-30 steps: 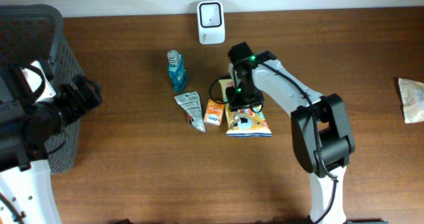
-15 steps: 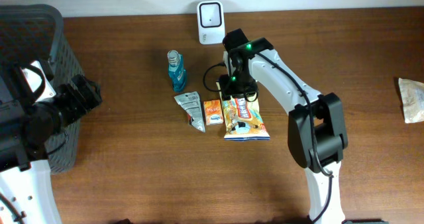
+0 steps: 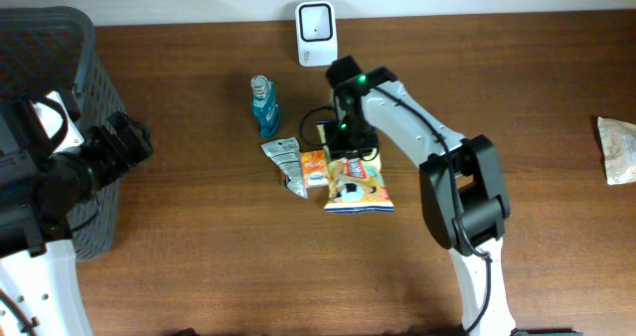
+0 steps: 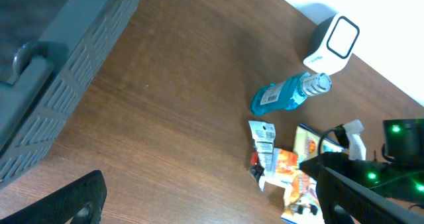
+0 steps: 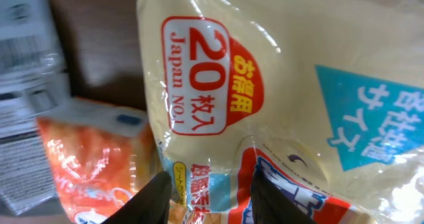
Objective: Scan the item barcode
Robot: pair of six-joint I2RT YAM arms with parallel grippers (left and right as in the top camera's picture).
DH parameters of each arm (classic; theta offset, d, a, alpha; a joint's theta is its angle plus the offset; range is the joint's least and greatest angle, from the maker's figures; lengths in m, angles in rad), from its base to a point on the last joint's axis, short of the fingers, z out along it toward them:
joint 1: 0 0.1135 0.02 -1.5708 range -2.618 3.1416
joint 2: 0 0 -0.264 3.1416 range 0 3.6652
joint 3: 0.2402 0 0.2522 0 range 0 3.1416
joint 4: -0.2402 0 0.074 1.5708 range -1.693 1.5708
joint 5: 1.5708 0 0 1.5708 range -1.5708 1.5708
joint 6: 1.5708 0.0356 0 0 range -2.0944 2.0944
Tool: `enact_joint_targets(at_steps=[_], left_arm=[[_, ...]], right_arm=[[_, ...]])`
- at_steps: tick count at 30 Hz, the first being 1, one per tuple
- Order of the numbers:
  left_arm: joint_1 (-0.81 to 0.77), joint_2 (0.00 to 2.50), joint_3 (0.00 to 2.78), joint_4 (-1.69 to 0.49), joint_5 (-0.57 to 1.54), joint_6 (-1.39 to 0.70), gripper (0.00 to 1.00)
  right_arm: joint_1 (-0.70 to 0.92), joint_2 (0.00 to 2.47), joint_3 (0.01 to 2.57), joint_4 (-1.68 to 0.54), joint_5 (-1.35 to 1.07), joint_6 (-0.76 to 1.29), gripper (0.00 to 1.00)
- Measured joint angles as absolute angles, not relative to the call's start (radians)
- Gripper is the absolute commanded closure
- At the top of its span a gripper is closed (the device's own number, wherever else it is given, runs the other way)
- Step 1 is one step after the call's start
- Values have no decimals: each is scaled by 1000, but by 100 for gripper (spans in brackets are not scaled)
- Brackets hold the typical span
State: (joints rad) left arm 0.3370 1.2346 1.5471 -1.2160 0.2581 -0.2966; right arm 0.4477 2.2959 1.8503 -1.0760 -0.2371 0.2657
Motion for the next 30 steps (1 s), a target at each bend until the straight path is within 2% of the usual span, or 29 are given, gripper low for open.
enact_joint_targets(at_steps=[5, 13, 25, 30], left_arm=[[337, 1235, 1547, -1216, 258, -297, 1], [337, 1235, 1547, -1216, 258, -297, 1], [337, 1235, 1547, -1216, 258, -297, 1], [337, 1235, 1547, -1216, 258, -297, 1]], right_arm=[[523, 2300, 1850, -1058, -291, 253, 60], [526, 2313, 1861, -1077, -383, 198, 62], [391, 2340, 2249, -1673, -270, 93, 62], [413, 2337, 2249, -1695, -262, 85, 61]])
